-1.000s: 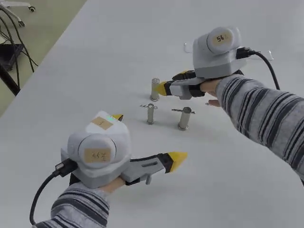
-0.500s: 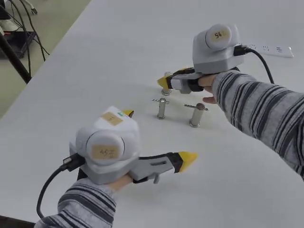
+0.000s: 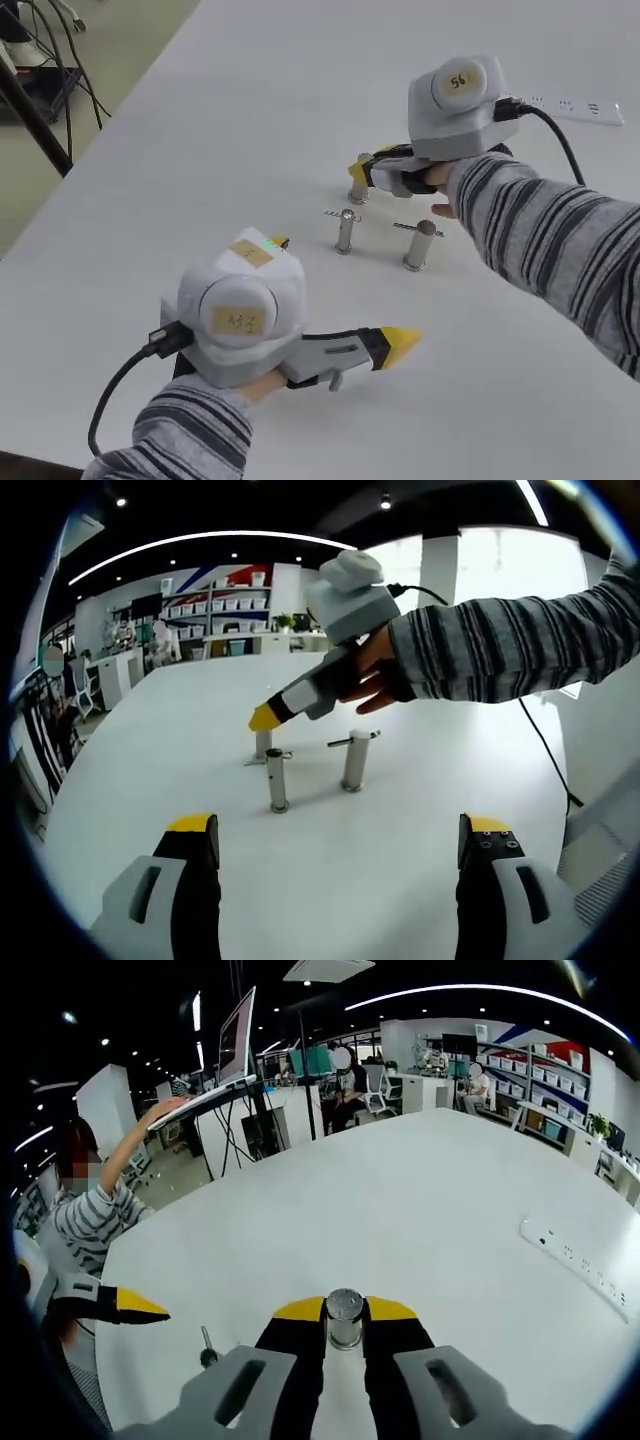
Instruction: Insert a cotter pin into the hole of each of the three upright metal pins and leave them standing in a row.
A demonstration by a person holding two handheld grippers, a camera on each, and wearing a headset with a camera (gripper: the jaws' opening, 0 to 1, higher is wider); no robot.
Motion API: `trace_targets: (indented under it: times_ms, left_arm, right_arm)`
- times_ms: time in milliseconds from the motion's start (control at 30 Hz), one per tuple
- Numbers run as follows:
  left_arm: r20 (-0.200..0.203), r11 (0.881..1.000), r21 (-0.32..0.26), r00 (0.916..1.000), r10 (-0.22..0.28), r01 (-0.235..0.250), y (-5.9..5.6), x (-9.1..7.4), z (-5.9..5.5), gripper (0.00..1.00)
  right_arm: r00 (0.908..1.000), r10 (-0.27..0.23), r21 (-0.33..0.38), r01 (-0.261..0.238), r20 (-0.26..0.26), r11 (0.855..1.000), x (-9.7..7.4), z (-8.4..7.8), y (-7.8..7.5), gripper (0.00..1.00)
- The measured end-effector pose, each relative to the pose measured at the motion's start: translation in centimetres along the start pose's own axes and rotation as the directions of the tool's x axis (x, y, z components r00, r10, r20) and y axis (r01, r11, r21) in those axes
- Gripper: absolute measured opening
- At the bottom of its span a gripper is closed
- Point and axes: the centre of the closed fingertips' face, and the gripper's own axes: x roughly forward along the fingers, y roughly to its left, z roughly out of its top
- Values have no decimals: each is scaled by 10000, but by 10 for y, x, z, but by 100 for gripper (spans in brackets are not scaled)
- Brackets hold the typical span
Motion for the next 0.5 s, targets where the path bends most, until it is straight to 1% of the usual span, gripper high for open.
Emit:
trace_targets:
  times_ms: [100, 167, 233, 267, 300, 400, 500]
  left_arm:
    - [32, 10000, 43, 10000, -71, 71, -2, 1, 1, 99]
    - [3, 9999, 86, 9999, -117, 117, -3, 2, 1, 99]
    - [18, 9998, 132, 9999, -165, 165, -4, 2, 1, 99]
    - [17, 9997, 156, 9998, -181, 181, -5, 2, 2, 99]
    - [22, 9996, 177, 9998, -206, 206, -6, 3, 2, 99]
    - [8, 9995, 202, 9997, -244, 244, -7, 3, 2, 99]
    - [-2, 9994, 232, 9997, -259, 259, -7, 3, 2, 99]
  right_arm:
    - [9996, -208, -226, 204, -173, 9995, -9, -5, -6, 8]
    - [9994, -298, -196, 295, -190, 9994, -14, -7, -12, 8]
    - [9991, -390, -119, 388, -188, 9992, -22, -10, -19, 8]
    - [9987, -450, -125, 447, -219, 9989, -29, -11, -23, 8]
    - [9986, -477, -129, 474, -229, 9988, -31, -12, -24, 8]
    - [9971, -696, -189, 691, -307, 9974, -48, -19, -27, 8]
    - [9960, -820, -212, 813, -344, 9965, -59, -26, -31, 8]
